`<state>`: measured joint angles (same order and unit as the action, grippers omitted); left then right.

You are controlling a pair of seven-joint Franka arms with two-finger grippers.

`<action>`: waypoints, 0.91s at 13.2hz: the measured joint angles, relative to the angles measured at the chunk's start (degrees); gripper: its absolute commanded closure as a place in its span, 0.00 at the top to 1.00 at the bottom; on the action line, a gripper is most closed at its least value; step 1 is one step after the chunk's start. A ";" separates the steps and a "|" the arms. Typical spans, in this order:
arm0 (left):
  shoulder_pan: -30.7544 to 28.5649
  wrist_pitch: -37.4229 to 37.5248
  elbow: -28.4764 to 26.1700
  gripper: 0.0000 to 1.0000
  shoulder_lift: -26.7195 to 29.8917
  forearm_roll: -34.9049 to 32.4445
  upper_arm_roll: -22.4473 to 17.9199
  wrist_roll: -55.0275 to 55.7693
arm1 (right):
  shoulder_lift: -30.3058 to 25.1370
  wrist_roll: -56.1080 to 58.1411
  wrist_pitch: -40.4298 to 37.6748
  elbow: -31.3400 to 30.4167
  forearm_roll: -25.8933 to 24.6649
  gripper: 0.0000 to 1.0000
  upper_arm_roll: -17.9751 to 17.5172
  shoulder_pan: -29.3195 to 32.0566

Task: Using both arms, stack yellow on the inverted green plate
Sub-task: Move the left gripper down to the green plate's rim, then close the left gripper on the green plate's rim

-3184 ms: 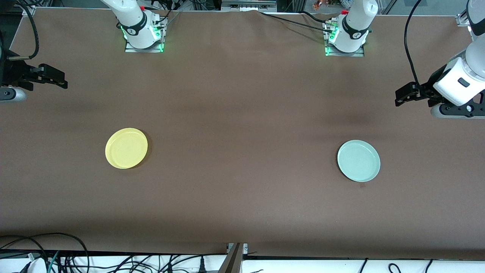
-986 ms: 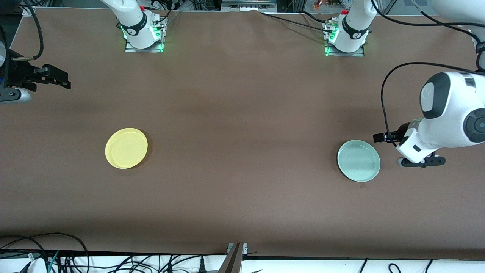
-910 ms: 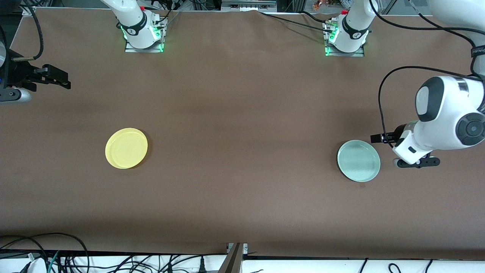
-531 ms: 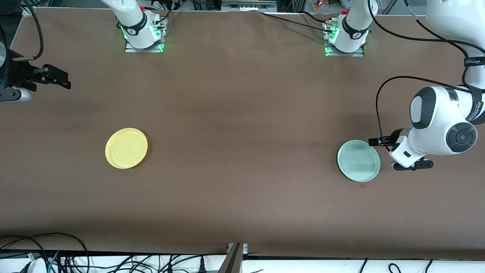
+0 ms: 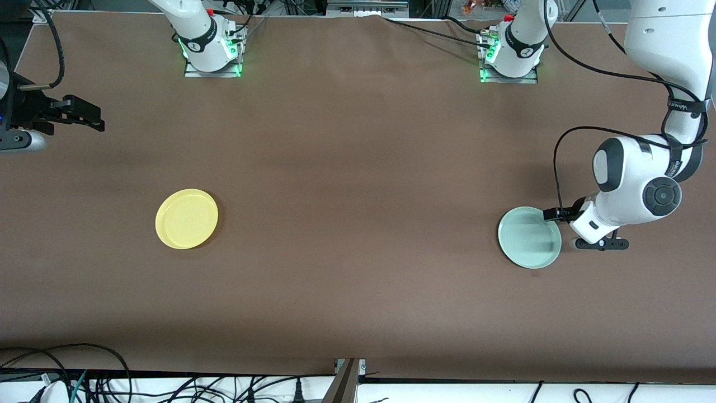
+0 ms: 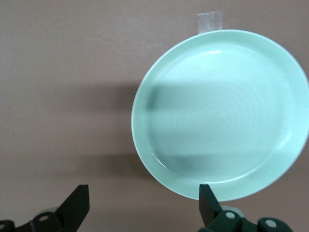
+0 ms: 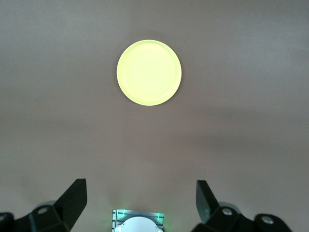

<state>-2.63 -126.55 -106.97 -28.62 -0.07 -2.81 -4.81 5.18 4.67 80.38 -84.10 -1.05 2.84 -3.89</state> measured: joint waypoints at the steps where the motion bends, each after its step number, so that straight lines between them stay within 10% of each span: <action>1: -0.38 -0.64 -0.02 1.00 -0.66 0.00 0.00 -0.50 | 0.00 0.00 0.00 0.00 0.00 1.00 -0.03 -0.03; 10: -0.57 -8.68 -0.03 1.00 -5.36 0.00 0.22 -0.77 | 0.01 -0.05 0.00 0.00 0.00 1.00 -0.33 -0.98; 12: -0.63 -9.17 0.01 0.67 -5.94 0.00 0.22 -0.77 | 0.01 -0.06 0.00 0.00 0.00 1.00 -0.32 -0.98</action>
<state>-3.25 -135.72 -106.96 -34.56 -0.07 -2.59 -5.58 5.19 4.61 80.39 -84.10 -1.05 2.52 -4.86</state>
